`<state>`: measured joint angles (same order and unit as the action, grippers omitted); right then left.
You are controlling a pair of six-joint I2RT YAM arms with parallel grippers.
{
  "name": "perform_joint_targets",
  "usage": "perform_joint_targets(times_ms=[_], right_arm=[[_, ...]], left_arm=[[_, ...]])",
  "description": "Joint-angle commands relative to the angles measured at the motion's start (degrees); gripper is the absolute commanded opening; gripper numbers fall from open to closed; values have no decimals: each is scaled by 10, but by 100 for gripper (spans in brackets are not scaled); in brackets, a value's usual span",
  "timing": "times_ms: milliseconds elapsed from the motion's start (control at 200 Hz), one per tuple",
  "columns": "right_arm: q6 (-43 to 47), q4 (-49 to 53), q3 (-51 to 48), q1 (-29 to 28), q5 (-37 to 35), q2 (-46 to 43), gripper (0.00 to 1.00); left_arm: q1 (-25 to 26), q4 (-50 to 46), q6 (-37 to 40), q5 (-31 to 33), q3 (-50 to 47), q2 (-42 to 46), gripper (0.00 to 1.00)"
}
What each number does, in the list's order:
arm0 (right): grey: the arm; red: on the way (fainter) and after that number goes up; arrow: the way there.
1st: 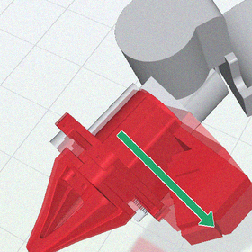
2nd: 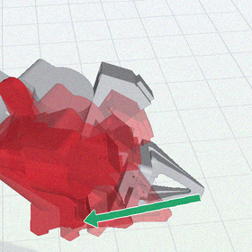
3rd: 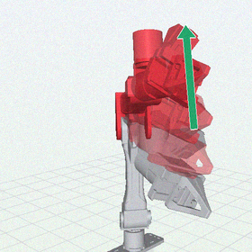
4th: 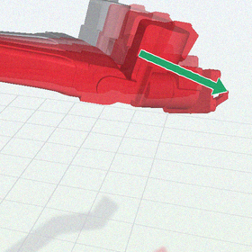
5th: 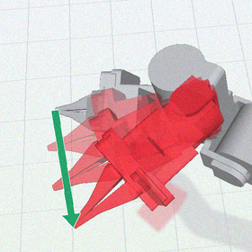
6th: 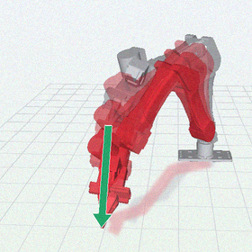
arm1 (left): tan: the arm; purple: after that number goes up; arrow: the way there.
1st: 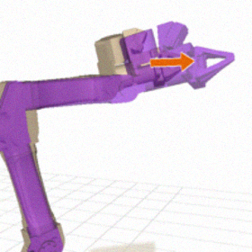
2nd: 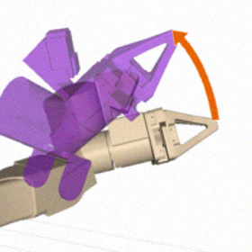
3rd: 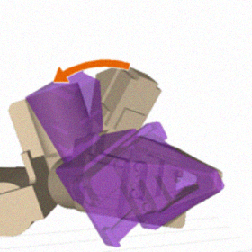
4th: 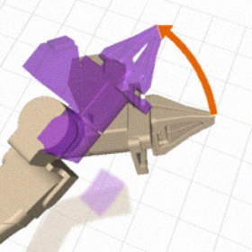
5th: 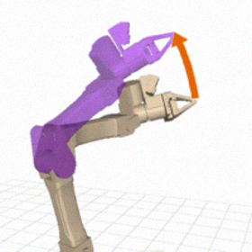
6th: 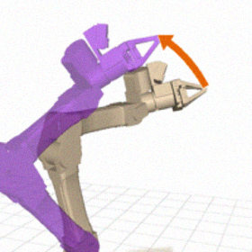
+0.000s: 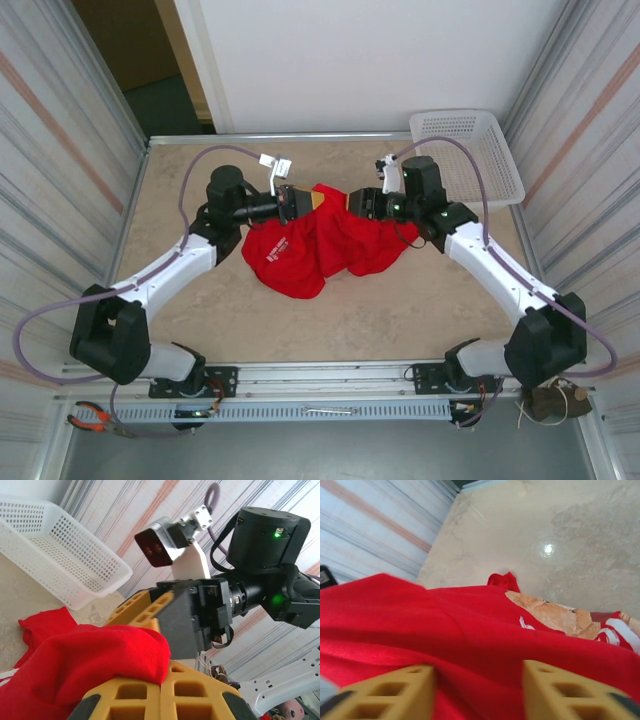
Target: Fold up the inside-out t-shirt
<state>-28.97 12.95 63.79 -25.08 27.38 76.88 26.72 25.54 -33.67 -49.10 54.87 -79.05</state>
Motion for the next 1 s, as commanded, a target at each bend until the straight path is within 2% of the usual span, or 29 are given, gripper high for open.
perform_joint_targets(times_ms=[0,15,160,180,250,281,336,426,646,842,992], right_arm=[[21,-3,29,0,23,6,7],[22,-2,30,0,24,6,0],[14,-12,32,21,38,-8,0],[11,-15,33,26,41,-11,0],[-3,-30,36,42,56,-24,0],[-7,-34,39,48,63,-30,0],[-10,-34,48,57,76,-38,0],[-12,-30,59,65,91,-46,0],[-15,-26,60,64,108,-58,0],[-16,-23,53,58,112,-64,0],[-14,-23,49,50,110,-64,0]], left_arm=[[0,7,13,-17,10,26,0],[0,7,13,-17,10,27,0],[0,-5,19,-24,10,27,0],[0,-11,22,-25,9,28,4],[3,-37,38,-24,1,36,33],[4,-51,49,-20,-6,43,43],[6,-74,63,-12,-18,56,53],[5,-102,81,25,-34,80,63],[18,-188,151,160,7,89,69],[95,-297,289,271,105,45,71],[136,-292,315,331,127,1,71]])
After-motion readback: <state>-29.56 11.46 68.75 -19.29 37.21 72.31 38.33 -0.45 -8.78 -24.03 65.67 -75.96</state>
